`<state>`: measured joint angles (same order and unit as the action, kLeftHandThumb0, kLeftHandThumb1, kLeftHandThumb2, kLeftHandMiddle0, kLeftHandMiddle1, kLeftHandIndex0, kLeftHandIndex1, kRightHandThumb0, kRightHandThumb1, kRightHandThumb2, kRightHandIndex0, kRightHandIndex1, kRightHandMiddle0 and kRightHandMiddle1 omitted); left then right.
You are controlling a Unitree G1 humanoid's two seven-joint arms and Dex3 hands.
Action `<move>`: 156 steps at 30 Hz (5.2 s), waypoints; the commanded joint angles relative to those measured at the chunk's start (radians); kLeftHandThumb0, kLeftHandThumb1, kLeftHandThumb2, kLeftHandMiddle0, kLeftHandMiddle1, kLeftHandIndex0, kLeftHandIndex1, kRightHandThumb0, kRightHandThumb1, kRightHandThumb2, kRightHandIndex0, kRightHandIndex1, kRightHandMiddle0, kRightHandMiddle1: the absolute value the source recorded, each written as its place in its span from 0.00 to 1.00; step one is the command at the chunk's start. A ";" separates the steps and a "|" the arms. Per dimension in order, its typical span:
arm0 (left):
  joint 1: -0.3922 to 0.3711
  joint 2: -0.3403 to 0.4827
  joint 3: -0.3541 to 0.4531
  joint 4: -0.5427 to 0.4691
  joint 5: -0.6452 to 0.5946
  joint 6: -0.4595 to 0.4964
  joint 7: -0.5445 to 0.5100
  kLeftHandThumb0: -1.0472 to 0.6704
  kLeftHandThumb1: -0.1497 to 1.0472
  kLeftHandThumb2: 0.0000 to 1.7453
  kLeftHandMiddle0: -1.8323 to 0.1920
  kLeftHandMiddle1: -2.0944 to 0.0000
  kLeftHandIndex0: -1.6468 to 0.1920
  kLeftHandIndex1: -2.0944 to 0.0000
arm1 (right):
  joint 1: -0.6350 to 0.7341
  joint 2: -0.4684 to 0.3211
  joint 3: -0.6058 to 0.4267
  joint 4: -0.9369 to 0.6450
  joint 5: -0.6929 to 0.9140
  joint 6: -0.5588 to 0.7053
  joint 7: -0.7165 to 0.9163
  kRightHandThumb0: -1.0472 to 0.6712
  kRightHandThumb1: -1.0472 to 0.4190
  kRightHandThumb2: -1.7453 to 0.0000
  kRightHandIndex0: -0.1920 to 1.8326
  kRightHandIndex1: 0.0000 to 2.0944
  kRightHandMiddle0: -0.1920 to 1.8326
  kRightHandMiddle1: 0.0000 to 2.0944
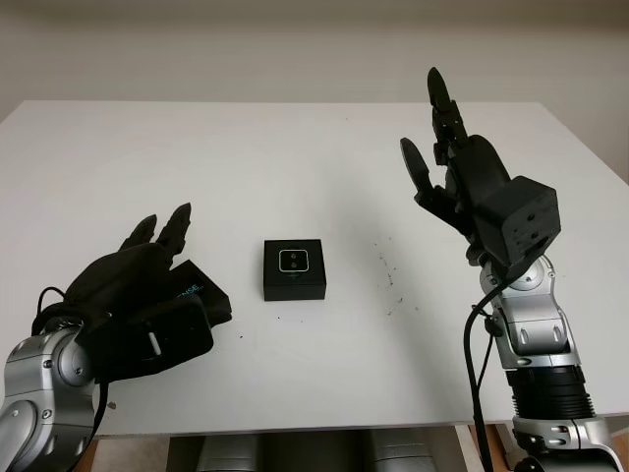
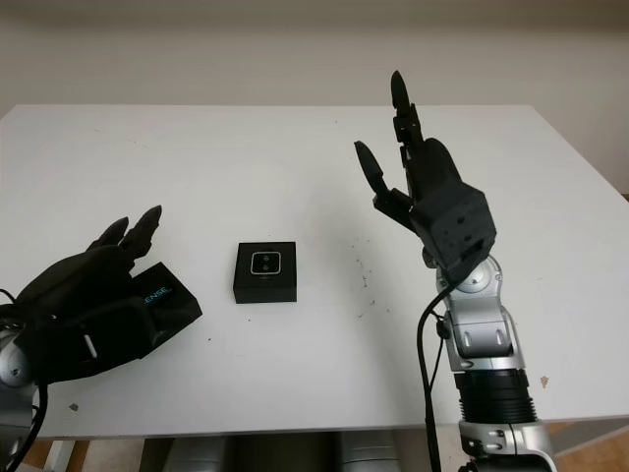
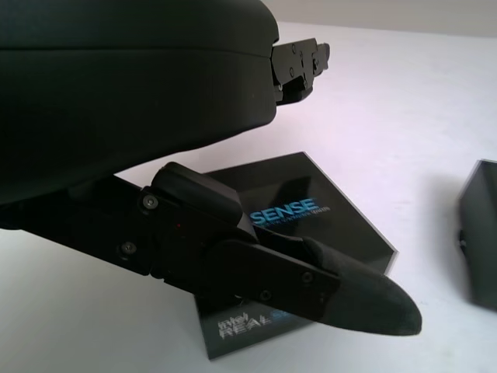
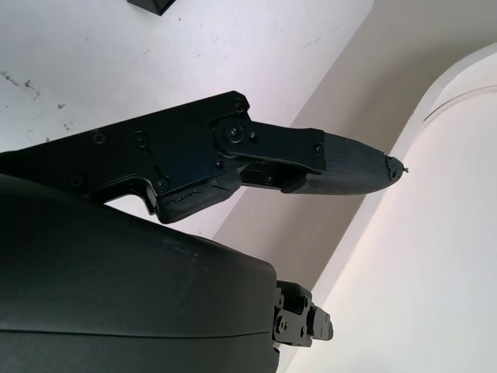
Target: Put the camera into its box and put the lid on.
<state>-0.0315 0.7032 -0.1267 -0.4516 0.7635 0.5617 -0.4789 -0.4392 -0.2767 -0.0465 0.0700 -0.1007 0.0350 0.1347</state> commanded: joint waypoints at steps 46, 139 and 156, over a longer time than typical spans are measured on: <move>-0.041 -0.082 -0.193 0.081 0.360 0.002 -0.138 0.50 0.86 0.03 0.90 0.18 0.91 0.50 | 0.014 0.001 0.009 -0.026 0.012 0.001 0.018 0.18 0.00 0.69 0.00 0.02 0.03 0.03; -0.805 -0.152 -0.279 0.946 -0.034 -1.096 0.136 0.56 0.95 0.04 0.85 0.00 0.86 0.00 | 0.089 0.018 0.035 -0.073 0.000 0.030 0.009 0.16 0.00 0.69 0.04 0.02 0.05 0.02; -0.895 -0.222 -0.307 1.094 -0.091 -1.150 0.117 0.53 0.92 0.03 0.86 0.00 0.85 0.00 | 0.113 0.019 0.034 -0.083 0.002 0.031 0.012 0.16 0.00 0.69 0.03 0.02 0.04 0.02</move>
<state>-0.8825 0.4851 -0.4247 0.6271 0.6688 -0.5777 -0.3772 -0.3273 -0.2598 -0.0096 0.0039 -0.1017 0.0655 0.1475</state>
